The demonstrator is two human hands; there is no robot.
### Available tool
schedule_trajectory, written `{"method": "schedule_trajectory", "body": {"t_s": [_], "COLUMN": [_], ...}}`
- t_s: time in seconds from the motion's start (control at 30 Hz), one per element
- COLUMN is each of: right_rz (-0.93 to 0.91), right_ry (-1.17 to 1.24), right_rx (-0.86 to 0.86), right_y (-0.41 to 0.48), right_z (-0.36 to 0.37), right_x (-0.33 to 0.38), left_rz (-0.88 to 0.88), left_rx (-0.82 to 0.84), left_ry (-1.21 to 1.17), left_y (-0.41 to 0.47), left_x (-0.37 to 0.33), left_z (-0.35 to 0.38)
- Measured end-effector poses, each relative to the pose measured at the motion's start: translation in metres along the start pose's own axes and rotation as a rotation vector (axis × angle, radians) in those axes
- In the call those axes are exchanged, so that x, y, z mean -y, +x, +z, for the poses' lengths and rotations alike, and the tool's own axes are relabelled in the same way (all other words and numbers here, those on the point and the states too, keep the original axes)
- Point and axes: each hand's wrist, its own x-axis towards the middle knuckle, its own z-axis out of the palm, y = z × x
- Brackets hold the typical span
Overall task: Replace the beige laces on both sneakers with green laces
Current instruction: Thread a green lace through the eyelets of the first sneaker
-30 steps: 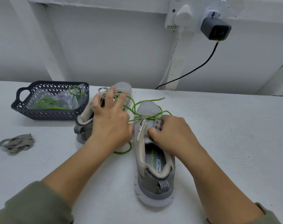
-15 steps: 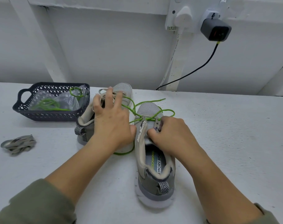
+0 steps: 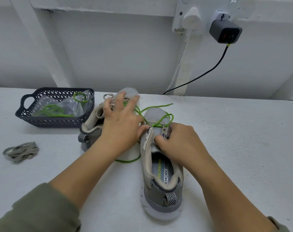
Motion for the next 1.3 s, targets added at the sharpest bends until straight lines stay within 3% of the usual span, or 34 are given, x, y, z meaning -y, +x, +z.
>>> {"method": "schedule_trajectory", "body": {"t_s": [0.13, 0.27, 0.4, 0.57, 0.73, 0.87, 0.93, 1.03, 1.17, 1.3], "right_rz": [0.022, 0.046, 0.054, 0.069, 0.082, 0.112, 0.1, 0.009, -0.073, -0.121], "right_ry": [0.037, 0.056, 0.112, 0.12, 0.132, 0.204, 0.152, -0.148, -0.314, -0.3], "right_rx": [0.004, 0.013, 0.102, 0.167, 0.189, 0.353, 0.283, 0.023, 0.024, 0.009], "right_y": [0.0, 0.0, 0.005, 0.008, 0.006, 0.022, 0.049, 0.104, 0.152, 0.165], "right_z": [-0.001, -0.002, -0.011, -0.016, -0.012, -0.026, -0.029, -0.015, 0.018, 0.028], "right_x": [-0.003, -0.004, -0.006, -0.013, -0.012, -0.009, -0.018, -0.041, -0.07, -0.077], "left_rz": [0.04, -0.028, -0.073, 0.068, -0.007, -0.058, -0.059, -0.041, -0.087, -0.121], "left_rx": [-0.016, 0.168, 0.114, 0.11, 0.159, 0.14, 0.12, 0.062, -0.018, -0.046], "left_ry": [-0.082, 0.161, 0.126, -0.043, 0.158, 0.174, 0.151, 0.055, 0.032, 0.017], "left_y": [-0.005, -0.017, -0.009, -0.007, -0.013, -0.009, -0.009, -0.01, -0.013, -0.013], "left_x": [0.001, 0.008, 0.002, 0.007, 0.005, 0.003, 0.002, -0.003, -0.01, -0.008], "left_z": [0.002, -0.013, -0.018, 0.002, -0.009, -0.01, -0.002, 0.01, 0.016, 0.019]}}
